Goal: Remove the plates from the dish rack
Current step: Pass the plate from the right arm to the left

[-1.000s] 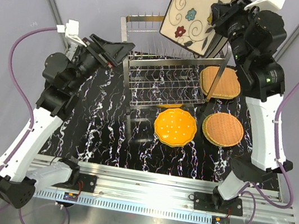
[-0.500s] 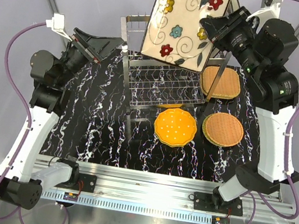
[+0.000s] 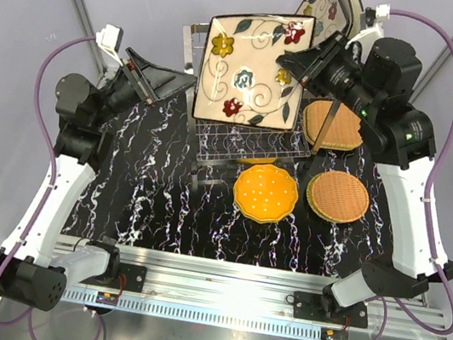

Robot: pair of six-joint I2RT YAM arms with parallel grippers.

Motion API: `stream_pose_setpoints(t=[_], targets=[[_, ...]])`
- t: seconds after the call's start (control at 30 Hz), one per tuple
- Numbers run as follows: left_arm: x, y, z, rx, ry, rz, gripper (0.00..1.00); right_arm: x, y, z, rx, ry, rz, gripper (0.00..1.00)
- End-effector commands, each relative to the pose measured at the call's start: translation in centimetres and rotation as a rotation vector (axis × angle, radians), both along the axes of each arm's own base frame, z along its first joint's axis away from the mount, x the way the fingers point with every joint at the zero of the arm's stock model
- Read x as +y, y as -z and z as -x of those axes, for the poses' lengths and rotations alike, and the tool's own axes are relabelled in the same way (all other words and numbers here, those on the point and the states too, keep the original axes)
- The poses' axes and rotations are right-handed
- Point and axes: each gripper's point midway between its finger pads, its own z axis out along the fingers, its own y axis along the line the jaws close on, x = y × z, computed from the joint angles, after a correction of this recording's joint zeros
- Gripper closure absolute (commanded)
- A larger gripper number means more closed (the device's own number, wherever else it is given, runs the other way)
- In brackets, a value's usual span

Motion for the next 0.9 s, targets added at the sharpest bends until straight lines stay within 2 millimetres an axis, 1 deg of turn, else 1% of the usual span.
stream_pose_setpoints(t=[0.0,0.03,0.1,0.17,0.3,0.37,0.4,0.43,0.5,0.53,0.6,0.63,0.67,0.7,0.73,0.77,0.8,0.83,0.87], targets=[[-0.8,0.6,1.8,0.007,0.112,-0.024,0.02,-0.6,-11.2,6.3,-0.290,-0.129,-0.274,1.00],[-0.8,1.0,1.8,0.020,0.121,-0.028,0.02,-0.2,-11.1,6.7,-0.289,-0.148,-0.275,1.00],[-1.1,1.7,2.1,0.038,0.148,-0.041,0.05,0.5,-10.5,6.6,-0.275,-0.161,-0.270,1.00],[-1.2,2.4,2.4,0.051,0.165,-0.050,0.06,1.0,-10.4,6.9,-0.275,-0.181,-0.271,1.00],[-1.5,3.0,2.8,0.063,0.184,-0.059,0.09,2.3,-9.7,7.4,-0.264,-0.225,-0.266,1.00],[-1.7,3.2,2.9,0.071,0.194,-0.056,0.13,3.0,-9.4,7.4,-0.263,-0.243,-0.264,1.00],[-1.9,3.2,3.3,0.067,0.206,-0.056,0.15,3.5,-8.8,7.3,-0.255,-0.252,-0.255,1.00],[-2.1,3.3,3.4,0.073,0.213,-0.054,0.22,3.7,-8.6,7.3,-0.252,-0.257,-0.253,1.00],[-2.4,3.3,3.8,0.078,0.234,-0.044,0.32,4.0,-8.2,7.1,-0.258,-0.260,-0.245,1.00],[-2.4,3.0,4.2,0.056,0.241,-0.037,0.39,4.1,-8.0,6.9,-0.259,-0.258,-0.242,1.00],[-2.4,3.3,4.5,0.072,0.251,-0.014,0.49,4.2,-7.7,6.6,-0.269,-0.254,-0.228,1.00],[-2.2,2.7,5.1,0.039,0.250,-0.004,0.53,4.3,-7.8,6.7,-0.277,-0.256,-0.227,1.00],[-2.2,3.0,5.2,0.046,0.252,0.003,0.61,4.3,-7.5,6.5,-0.275,-0.253,-0.223,1.00],[-2.2,2.9,5.4,0.037,0.250,0.005,0.67,4.5,-6.9,6.2,-0.270,-0.251,-0.210,1.00],[-2.0,2.4,6.0,0.012,0.247,0.013,0.75,4.4,-6.9,6.4,-0.276,-0.254,-0.209,1.00],[-1.9,2.5,6.1,0.019,0.249,0.023,0.91,4.6,-6.2,6.1,-0.269,-0.252,-0.202,1.00],[-1.9,2.5,6.3,0.013,0.248,0.027,1.00,4.5,-6.2,6.3,-0.280,-0.255,-0.195,1.00],[-1.7,2.2,6.7,0.004,0.241,0.037,1.00,4.5,-6.3,6.4,-0.292,-0.257,-0.196,1.00],[-1.6,2.5,6.8,0.011,0.237,0.041,1.00,4.6,-5.6,6.1,-0.283,-0.254,-0.186,1.00]])
